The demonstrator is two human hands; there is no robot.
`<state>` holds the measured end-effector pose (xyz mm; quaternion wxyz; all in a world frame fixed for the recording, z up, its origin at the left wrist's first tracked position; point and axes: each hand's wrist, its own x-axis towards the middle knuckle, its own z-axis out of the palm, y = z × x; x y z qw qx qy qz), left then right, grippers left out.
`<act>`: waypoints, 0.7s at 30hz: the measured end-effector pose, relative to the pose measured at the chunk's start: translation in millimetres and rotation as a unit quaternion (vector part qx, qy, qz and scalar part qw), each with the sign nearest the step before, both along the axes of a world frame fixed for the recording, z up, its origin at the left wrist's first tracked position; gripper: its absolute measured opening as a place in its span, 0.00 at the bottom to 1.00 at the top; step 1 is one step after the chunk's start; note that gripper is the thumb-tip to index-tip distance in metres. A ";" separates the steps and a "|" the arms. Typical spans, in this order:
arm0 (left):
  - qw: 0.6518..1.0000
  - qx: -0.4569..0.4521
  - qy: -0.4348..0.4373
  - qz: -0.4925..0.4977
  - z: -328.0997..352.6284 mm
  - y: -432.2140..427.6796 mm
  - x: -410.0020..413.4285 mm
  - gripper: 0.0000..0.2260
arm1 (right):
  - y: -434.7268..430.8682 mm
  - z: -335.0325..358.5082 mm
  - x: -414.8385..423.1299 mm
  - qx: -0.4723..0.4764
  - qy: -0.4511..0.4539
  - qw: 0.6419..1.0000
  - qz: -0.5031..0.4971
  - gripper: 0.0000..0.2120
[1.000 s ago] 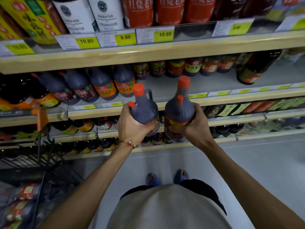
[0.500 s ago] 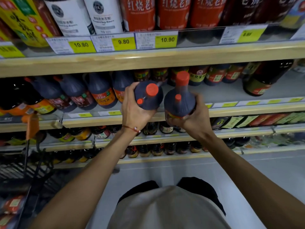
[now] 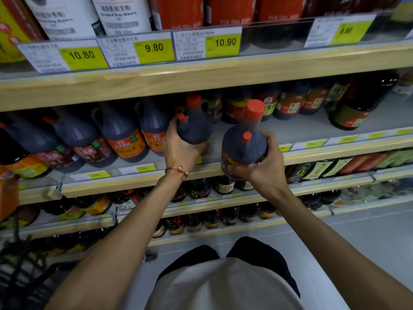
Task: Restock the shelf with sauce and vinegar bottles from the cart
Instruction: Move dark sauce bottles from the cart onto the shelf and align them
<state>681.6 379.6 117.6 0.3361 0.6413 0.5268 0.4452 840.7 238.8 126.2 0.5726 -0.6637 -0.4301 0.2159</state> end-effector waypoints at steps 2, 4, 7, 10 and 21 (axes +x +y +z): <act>1.000 0.018 0.005 -0.002 -4.5 8.9 -0.9 0.40 | 2.3 -0.9 0.2 -0.003 -0.001 1.000 0.000 0.45; 1.000 0.013 0.000 -0.013 -3.6 14.2 2.3 0.41 | 3.7 -1.0 0.3 -0.008 0.000 1.000 0.002 0.45; 0.999 0.007 0.001 -0.031 -4.9 18.5 4.1 0.42 | 4.6 0.3 0.1 -0.016 0.010 1.000 0.000 0.45; 0.999 -0.007 -0.008 -0.046 -7.9 19.3 6.0 0.43 | 2.1 3.3 -0.9 -0.027 0.028 0.999 0.004 0.45; 0.992 -0.099 -0.070 -0.031 20.0 -56.4 -7.6 0.34 | -22.2 35.8 16.9 -0.087 0.086 0.990 0.077 0.42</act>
